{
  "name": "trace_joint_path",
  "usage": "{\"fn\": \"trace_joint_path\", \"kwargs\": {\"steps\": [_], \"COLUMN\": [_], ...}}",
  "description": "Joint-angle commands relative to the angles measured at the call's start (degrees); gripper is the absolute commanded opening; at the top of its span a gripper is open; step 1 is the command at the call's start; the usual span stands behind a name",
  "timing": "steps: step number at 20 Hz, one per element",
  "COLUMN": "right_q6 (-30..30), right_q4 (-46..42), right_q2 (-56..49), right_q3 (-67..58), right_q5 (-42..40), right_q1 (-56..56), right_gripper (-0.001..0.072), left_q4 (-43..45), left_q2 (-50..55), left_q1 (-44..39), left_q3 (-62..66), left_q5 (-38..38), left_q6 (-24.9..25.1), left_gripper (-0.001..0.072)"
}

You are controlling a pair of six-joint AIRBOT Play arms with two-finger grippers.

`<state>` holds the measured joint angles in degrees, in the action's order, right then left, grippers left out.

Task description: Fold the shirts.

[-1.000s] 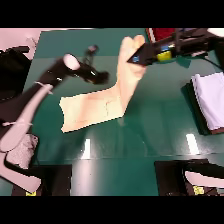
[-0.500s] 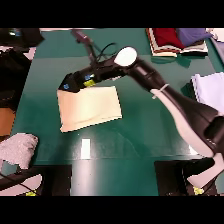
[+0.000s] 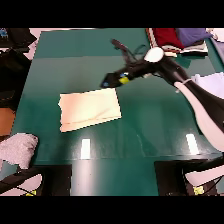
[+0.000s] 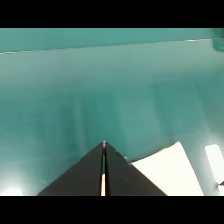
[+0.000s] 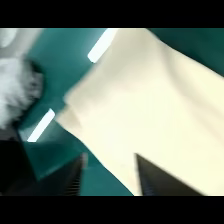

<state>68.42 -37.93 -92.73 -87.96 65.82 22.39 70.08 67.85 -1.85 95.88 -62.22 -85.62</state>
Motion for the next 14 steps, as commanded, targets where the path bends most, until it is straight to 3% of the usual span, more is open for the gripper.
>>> {"fn": "trace_joint_path", "kwargs": {"steps": [1, 5, 11, 13, 14], "right_q6": [2.6, 2.7, 3.4, 3.8, 3.7], "right_q4": [-2.8, 3.8, 8.4, 8.4, 8.3], "right_q2": [2.6, -4.3, -15.6, -17.9, -18.4], "right_q3": [13.0, 17.1, 8.5, 5.0, 3.5], "right_q5": [-1.3, -2.6, -5.4, -6.9, -7.5], "right_q1": [-8.5, -8.7, -0.1, 2.3, 3.1], "right_gripper": [0.0639, 0.0659, 0.0639, 0.0473, 0.0319], "left_q4": [-2.2, -3.3, -4.4, -6.1, -6.8], "left_q2": [-0.1, -0.1, 0.1, 0.1, 0.1], "left_q1": [0.0, 0.0, 0.0, 0.0, -0.3], "left_q3": [-1.0, -2.6, -2.6, -2.6, -2.6], "left_q5": [0.4, 1.7, 1.7, 1.6, 1.7], "left_q6": [0.6, 0.7, 0.9, 2.1, 2.2], "left_gripper": [0.0029, 0.0029, 0.0029, 0.0028, 0.0028]}}
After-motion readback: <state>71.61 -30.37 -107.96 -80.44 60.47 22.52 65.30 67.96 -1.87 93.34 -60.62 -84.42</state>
